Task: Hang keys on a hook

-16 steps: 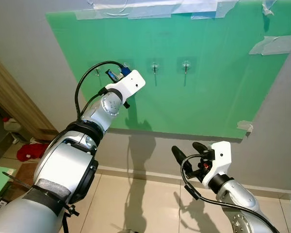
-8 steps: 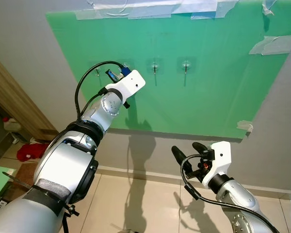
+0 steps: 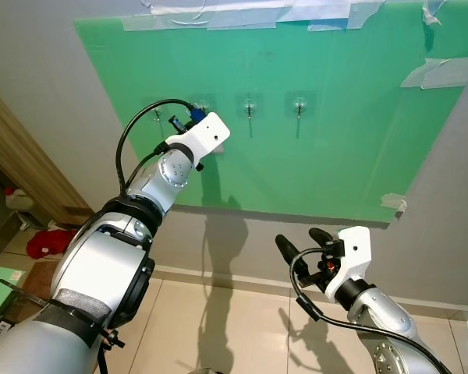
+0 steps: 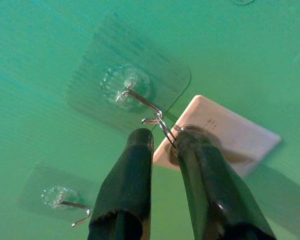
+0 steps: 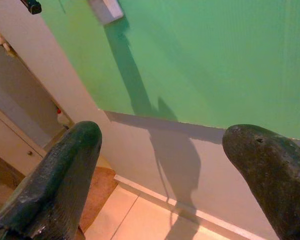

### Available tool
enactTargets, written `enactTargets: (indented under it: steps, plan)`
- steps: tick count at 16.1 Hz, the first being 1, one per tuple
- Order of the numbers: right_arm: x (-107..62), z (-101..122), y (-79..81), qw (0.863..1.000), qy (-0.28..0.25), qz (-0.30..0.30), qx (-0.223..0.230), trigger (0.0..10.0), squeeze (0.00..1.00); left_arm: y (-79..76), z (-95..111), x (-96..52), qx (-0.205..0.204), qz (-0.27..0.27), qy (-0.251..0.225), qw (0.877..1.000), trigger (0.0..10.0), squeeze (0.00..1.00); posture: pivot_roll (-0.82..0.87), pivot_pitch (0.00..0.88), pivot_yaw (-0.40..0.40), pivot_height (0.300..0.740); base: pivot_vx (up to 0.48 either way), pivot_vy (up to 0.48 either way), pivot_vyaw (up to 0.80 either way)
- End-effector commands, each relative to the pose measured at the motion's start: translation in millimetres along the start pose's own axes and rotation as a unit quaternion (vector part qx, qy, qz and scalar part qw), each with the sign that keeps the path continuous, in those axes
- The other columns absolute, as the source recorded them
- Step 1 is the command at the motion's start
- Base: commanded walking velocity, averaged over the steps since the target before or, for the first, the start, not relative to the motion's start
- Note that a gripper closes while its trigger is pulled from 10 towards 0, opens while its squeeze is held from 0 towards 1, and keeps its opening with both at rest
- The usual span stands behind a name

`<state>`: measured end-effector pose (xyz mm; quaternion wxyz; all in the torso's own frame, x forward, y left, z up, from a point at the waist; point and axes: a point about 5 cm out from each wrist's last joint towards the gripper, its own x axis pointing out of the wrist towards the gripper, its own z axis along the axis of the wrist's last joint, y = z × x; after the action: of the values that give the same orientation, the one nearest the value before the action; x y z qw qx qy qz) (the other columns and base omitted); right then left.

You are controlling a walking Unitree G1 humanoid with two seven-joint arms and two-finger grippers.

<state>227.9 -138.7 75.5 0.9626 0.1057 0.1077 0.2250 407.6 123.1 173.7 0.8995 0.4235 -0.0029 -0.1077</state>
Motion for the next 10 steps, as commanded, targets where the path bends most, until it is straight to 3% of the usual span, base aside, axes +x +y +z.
enactTargets:
  steps: [1, 5, 6, 7, 10]
  plan:
    - [4.7, 0.2, 2.4, 1.0, 0.003, 0.004, 0.002, 10.0, 0.0, 6.2, -7.1, -1.8, -0.006, 0.013, 0.007, 1.0, 10.0, 1.0, -0.1, 0.0, 0.167, 0.74, 0.0, 0.0, 0.0]
    - [5.2, 0.0, 2.5, 1.0, 0.002, 0.004, 0.001, 10.0, 0.0, 6.6, -7.9, -2.1, -0.028, 0.016, 0.008, 0.999, 10.0, 1.0, -0.1, 0.0, 0.17, 0.74, 0.0, 0.0, 0.0]
    - [5.7, 0.0, 2.5, 1.0, 0.002, 0.004, 0.001, 10.0, 0.0, 8.3, -9.6, -2.6, -0.054, 0.023, 0.01, 0.998, 10.0, 1.0, -0.09, 0.0, 0.169, 0.74, 0.0, 0.0, 0.0]
    - [7.8, 2.2, 0.9, 1.0, -0.004, 0.0, -0.001, 10.0, 0.0, 11.4, -14.0, -4.6, -0.117, 0.042, 0.01, 0.992, 10.0, 1.0, -0.09, 0.0, 0.166, 0.74, 0.0, 0.0, 0.0]
    - [11.5, 4.7, -1.8, 1.0, -0.006, 0.002, -0.003, 10.0, 0.0, 9.3, -29.3, -13.7, -0.156, 0.065, 0.001, 0.986, 10.0, 1.0, -0.06, 0.0, 0.145, 0.74, 0.0, 0.0, 0.0]
